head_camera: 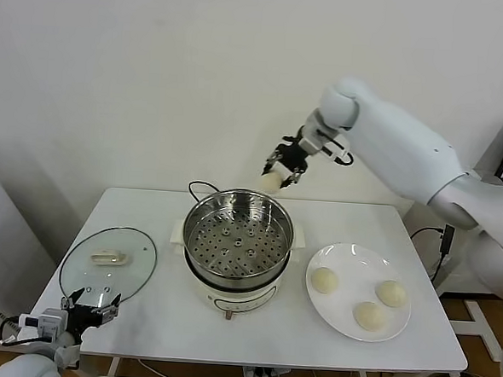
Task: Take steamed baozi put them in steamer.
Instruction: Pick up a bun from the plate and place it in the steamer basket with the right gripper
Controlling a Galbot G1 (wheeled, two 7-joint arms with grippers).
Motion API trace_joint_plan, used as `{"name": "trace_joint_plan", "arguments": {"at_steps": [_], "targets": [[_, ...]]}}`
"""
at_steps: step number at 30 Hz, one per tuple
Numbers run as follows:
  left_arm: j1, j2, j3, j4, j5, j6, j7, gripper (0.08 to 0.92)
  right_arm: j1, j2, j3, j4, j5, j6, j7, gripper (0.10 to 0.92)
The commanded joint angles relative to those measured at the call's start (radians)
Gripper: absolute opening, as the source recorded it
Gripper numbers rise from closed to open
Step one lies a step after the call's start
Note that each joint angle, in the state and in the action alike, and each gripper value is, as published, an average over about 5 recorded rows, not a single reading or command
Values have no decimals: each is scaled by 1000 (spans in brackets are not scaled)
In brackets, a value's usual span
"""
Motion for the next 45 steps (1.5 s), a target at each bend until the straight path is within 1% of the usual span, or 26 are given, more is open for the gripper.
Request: {"name": "trace_joint_plan", "arguments": {"at_steps": [1, 7, 11, 29, 35, 38, 45], "targets": [[1, -1, 0, -1, 0, -1, 0, 823, -63, 62, 39, 32, -215, 127, -5, 509], [4, -4, -1, 0, 1, -1, 0, 823, -171, 81, 125, 32, -382, 127, 0, 509], [4, -6, -1, 1, 3, -1, 0, 823, -228, 103, 168, 13, -452, 127, 9, 509], [-1, -15, 2, 9, 5, -1, 0, 823, -281, 166, 202, -41, -493, 127, 24, 512], [-3, -14, 1, 12, 6, -3, 1, 823, -287, 180, 217, -52, -537, 127, 54, 515], [-4, -15, 2, 11, 6, -3, 1, 823, -289, 182, 221, -53, -556, 127, 71, 565], [-2, -19, 4, 7, 6, -3, 1, 823, -280, 185, 237, -55, -561, 127, 90, 764]]}}
